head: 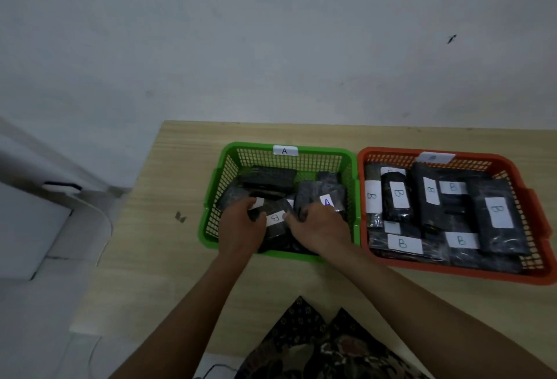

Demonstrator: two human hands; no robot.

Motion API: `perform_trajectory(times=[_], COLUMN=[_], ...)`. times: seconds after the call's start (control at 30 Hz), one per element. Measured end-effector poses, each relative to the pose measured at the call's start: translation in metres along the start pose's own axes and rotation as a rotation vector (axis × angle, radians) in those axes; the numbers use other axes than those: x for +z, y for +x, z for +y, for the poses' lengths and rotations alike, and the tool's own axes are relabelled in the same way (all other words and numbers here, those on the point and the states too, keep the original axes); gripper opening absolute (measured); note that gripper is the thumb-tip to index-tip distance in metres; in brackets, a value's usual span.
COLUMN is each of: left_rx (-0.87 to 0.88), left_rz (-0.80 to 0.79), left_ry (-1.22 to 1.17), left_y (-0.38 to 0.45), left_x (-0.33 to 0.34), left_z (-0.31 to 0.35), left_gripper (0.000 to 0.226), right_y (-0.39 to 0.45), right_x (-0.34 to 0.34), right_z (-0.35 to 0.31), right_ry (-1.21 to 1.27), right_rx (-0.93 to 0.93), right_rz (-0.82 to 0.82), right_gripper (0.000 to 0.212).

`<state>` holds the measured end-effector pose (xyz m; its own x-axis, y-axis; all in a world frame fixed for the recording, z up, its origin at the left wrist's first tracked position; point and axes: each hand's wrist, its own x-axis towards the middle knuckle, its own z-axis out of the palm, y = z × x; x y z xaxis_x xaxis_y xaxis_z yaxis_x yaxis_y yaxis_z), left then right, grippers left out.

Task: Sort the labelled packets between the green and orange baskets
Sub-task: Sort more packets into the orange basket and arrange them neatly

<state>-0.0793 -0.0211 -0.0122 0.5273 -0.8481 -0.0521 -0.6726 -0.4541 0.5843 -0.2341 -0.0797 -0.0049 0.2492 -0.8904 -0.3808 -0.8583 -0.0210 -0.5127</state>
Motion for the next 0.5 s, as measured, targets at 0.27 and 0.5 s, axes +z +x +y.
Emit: perform_trajectory(times=[0.27, 0.5], left_rx=[0.062, -0.082], left_rz=[0.029, -0.424], left_ry=[-0.046, -0.559], left_y=[-0.005, 0.012], left_x=[0.005, -0.014], left_z=[-0.009, 0.034], left_gripper=[0.044, 0.038], right_y=[-0.004, 0.000], right_x=[0.000, -0.067], right_z=[-0.001, 0.009], right_ry=[0.614, 0.799], right_rx=[0.226, -0.015], right_rz=[-0.152, -0.217], right_gripper=[0.035, 0.051])
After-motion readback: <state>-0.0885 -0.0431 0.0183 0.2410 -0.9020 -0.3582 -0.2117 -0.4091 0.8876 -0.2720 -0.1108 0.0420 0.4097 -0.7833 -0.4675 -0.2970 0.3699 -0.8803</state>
